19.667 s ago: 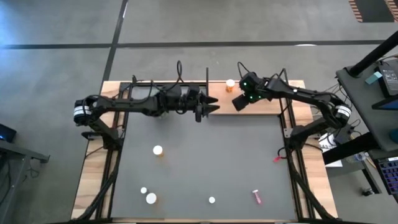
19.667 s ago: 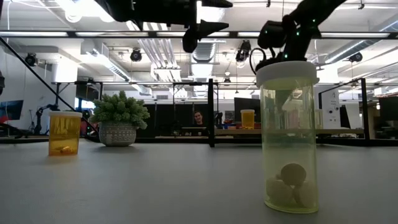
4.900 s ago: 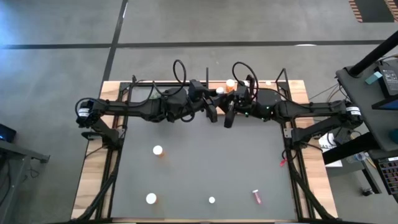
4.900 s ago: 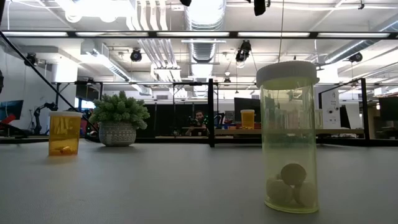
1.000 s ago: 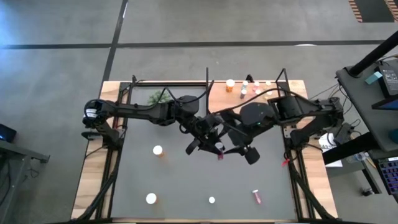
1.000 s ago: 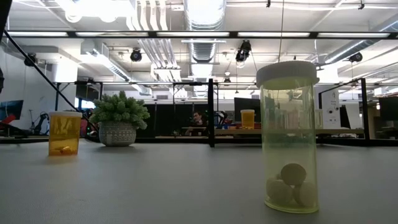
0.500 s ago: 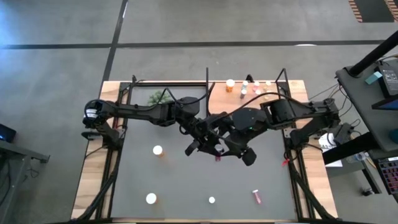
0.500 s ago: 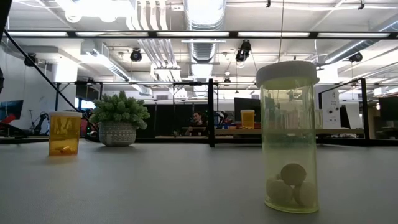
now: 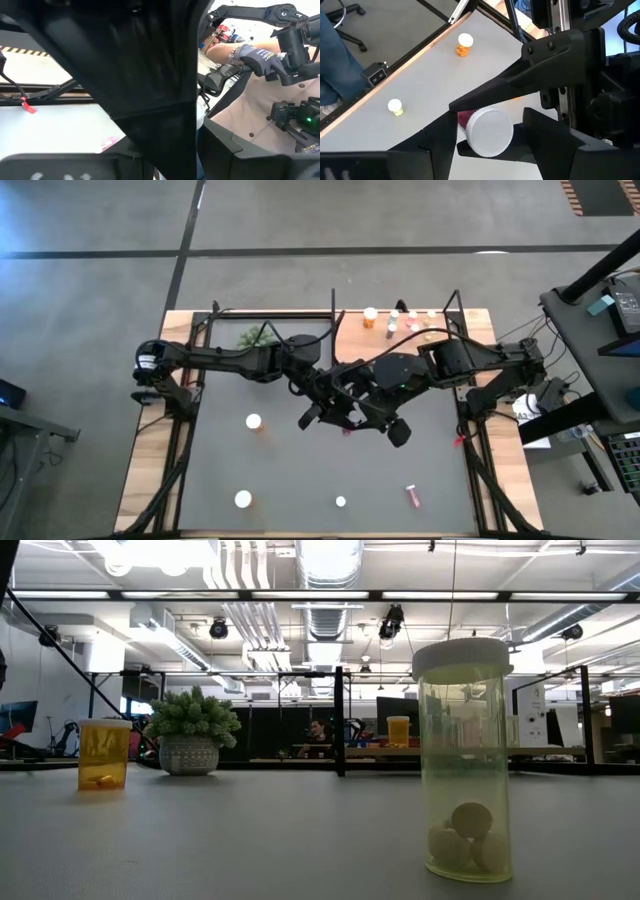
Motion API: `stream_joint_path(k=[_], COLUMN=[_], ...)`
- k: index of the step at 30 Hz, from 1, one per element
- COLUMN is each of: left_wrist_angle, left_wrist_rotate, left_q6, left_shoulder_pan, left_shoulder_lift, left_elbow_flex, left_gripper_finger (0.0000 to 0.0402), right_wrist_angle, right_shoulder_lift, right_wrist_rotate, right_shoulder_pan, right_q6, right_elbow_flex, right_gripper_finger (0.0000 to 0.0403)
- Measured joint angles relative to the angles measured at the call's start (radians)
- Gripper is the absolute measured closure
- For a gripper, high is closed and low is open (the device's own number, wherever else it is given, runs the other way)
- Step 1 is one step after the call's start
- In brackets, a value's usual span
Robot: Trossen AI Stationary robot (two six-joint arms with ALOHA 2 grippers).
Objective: Pick and place medicine bottles onto shelf by color
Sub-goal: Put the blue pill bottle on the shelf aligned with the other blue pill bottles
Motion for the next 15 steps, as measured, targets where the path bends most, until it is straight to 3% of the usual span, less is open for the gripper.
stream_joint_path(k=[15], left_wrist_angle=[-0.002], left_wrist_rotate=[-0.015], left_q6=[-0.013], left_shoulder_pan=[0.0], left_shoulder_lift=[0.0], left_elbow_flex=[0.0], left_gripper_finger=[0.0299], right_wrist_angle=[-0.024], right_shoulder_lift=[0.0], right_wrist_rotate=[0.0], right_shoulder_pan=[0.0], right_q6=[0.011], right_elbow_flex=[-0.001], right_gripper_finger=[0.0274])
